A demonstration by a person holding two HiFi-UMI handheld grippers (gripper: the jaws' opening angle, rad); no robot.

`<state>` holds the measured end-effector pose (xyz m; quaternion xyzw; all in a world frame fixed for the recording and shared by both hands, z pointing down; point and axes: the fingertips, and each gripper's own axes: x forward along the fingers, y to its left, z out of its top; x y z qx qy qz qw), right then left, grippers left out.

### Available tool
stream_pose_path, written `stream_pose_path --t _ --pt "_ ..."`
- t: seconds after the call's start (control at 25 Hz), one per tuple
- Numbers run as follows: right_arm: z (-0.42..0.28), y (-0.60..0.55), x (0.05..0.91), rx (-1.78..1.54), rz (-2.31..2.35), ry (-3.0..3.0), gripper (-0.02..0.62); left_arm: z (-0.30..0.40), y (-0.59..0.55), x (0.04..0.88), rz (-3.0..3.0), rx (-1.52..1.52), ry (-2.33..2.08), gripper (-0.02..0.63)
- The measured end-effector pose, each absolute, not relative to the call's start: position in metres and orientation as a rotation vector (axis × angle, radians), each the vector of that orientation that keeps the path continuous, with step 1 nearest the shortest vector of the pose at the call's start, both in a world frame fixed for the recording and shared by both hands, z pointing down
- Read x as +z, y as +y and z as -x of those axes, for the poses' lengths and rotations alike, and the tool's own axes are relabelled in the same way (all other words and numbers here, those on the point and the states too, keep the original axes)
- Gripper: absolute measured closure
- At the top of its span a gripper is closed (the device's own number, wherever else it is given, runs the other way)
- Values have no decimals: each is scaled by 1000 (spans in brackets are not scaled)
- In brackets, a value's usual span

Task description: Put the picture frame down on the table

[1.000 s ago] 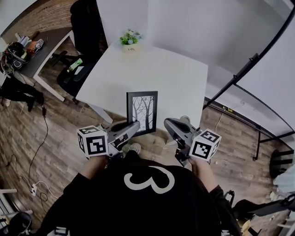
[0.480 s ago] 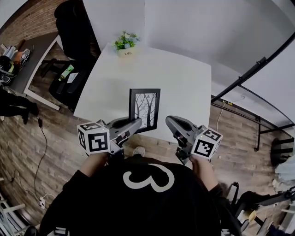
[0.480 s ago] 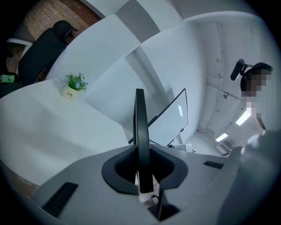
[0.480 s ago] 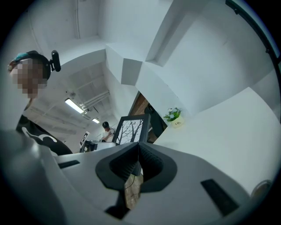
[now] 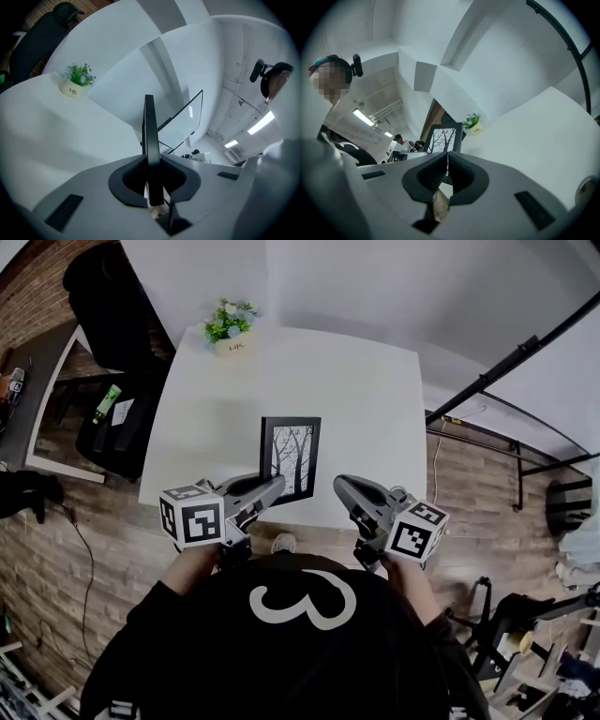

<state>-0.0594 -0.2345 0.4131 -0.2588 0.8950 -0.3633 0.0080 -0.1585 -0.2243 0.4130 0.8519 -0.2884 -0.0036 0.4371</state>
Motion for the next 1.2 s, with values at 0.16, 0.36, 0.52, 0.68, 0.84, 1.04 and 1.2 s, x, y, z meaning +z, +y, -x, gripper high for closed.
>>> stream_pose_path --t 0.16,0.36,0.52,0.68,0.84,1.04,1.2 --pt "59 -241 428 -1172 878 2759 572 171 -244 438 -2098 48 -728 549" --pt "49 -244 449 -1228 945 2707 572 173 -258 466 -2064 104 -723 549" --pt "42 -248 458 -1259 990 2641 572 167 -265 480 -2058 130 -698 550" --pt "38 -250 466 -1266 1028 2634 572 162 -271 494 -2039 165 -673 550" --pt "33 -247 473 -1302 1053 2611 572 157 -276 503 -2009 178 -647 549" --pt "27 -251 474 -1333 1074 2551 572 158 -287 516 -1979 206 -652 549" --pt "27 -258 479 -1340 1084 2547 572 158 -292 527 -1947 212 -653 549"
